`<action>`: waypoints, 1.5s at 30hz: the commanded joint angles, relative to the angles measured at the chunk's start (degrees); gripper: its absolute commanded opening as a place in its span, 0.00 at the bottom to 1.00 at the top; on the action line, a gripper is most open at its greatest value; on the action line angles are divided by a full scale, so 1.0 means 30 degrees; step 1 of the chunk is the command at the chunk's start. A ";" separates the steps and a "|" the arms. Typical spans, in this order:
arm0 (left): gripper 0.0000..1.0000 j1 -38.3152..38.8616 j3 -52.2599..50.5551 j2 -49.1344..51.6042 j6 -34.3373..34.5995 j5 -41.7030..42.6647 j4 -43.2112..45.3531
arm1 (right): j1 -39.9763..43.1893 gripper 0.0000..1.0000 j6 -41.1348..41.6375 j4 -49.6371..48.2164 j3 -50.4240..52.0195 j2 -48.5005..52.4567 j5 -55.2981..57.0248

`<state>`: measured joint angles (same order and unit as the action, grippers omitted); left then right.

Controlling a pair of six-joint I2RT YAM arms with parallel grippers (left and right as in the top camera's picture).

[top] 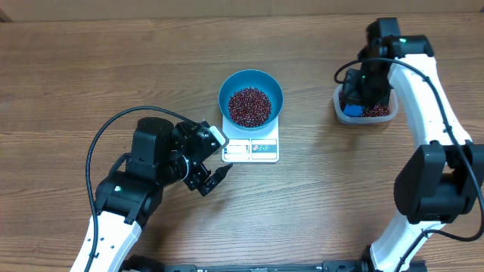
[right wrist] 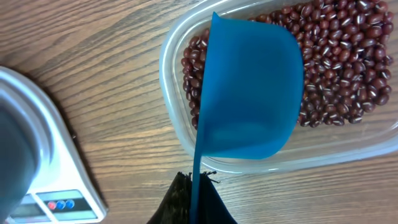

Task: Scoop item into bowl and weigh 150g on scale
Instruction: 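Dip the scoop into the red beans and drag it to fill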

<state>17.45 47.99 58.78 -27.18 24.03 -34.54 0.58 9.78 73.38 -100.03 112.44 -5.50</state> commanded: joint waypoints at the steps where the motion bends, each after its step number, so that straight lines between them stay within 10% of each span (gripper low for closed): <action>1: 1.00 -0.0182 -0.0095 0.0029 0.0058 0.0350 0.0022 | 0.0852 0.04 -0.0947 0.0153 -0.0685 -0.0619 -0.2302; 45: 1.00 -0.0182 -0.0095 0.0029 0.0058 0.0350 0.0022 | 0.6156 0.04 -0.4437 0.2164 -0.0685 -0.0619 -1.0346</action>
<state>17.47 47.99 58.78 -27.18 24.03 -34.54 18.46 -2.66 80.05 -100.07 112.44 -33.93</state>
